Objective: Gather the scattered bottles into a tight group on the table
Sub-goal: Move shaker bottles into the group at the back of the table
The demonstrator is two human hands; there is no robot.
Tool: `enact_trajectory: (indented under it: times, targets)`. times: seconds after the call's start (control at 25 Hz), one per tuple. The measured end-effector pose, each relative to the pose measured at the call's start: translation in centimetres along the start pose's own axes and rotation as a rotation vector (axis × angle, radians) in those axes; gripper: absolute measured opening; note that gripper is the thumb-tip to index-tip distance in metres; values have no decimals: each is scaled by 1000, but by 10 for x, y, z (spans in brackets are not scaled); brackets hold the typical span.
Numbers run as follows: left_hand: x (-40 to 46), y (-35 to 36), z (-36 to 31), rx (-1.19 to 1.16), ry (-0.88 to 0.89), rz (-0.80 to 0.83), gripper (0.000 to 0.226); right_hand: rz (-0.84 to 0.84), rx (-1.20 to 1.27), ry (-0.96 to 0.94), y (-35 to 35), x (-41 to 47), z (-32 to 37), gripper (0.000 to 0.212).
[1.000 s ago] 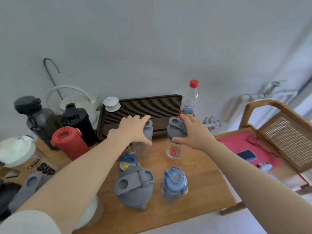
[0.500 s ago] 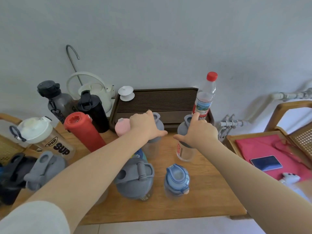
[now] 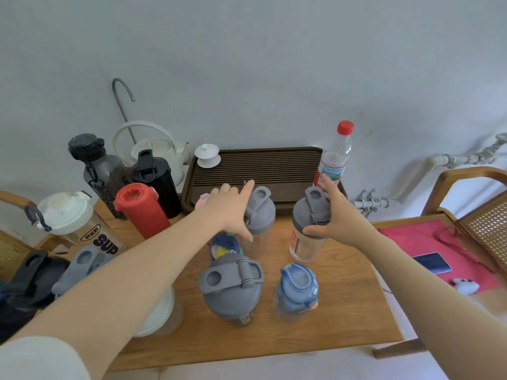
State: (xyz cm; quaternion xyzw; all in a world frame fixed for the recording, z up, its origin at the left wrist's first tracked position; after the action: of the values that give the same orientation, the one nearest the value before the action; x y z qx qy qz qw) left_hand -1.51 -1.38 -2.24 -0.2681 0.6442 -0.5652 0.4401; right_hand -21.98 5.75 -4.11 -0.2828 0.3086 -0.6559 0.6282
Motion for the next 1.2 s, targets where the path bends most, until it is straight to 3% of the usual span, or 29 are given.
enact_trajectory:
  times: [0.12, 0.28, 0.48, 0.64, 0.76, 0.96, 1.08, 1.2]
  targets:
    - [2, 4, 5, -94, 129, 15, 118, -104, 408, 54, 9, -14, -21, 123]
    - [13, 5, -1, -144, 217, -18, 112, -157, 322, -12, 27, -16, -31, 111]
    - [15, -4, -15, -294, 128, -50, 106, -292, 348, -15, 21, -14, -17, 90]
    - [-19, -75, 18, -568, 63, -246, 103, -403, 324, -148, -21, 0, 42, 90]
    - [-68, -137, 73, -566, 0, -454, 101, -444, 354, -306, -41, 19, 116, 92]
    - [-149, -169, 180, -589, -196, -601, 103, -279, 485, -522, -15, 44, 253, 79]
    - [-182, -154, 236, -557, -263, -598, 99, -129, 530, -534, 28, 57, 307, 74]
    - [-208, -147, 300, -566, -286, -619, 97, -83, 539, -533, 62, 66, 350, 65]
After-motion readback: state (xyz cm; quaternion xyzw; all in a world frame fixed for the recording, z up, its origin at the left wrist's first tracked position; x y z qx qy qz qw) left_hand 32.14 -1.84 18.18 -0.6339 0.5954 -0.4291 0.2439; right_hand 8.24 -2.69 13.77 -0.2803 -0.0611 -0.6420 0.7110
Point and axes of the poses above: each hand's wrist, its own x-axis towards the middle knuckle, its own y-axis out of the palm, z = x × y, the point moved 5 cm from there along x, towards the middle knuckle, and after that the axes turned 5 degrees about -y, right-handed, at the moved point
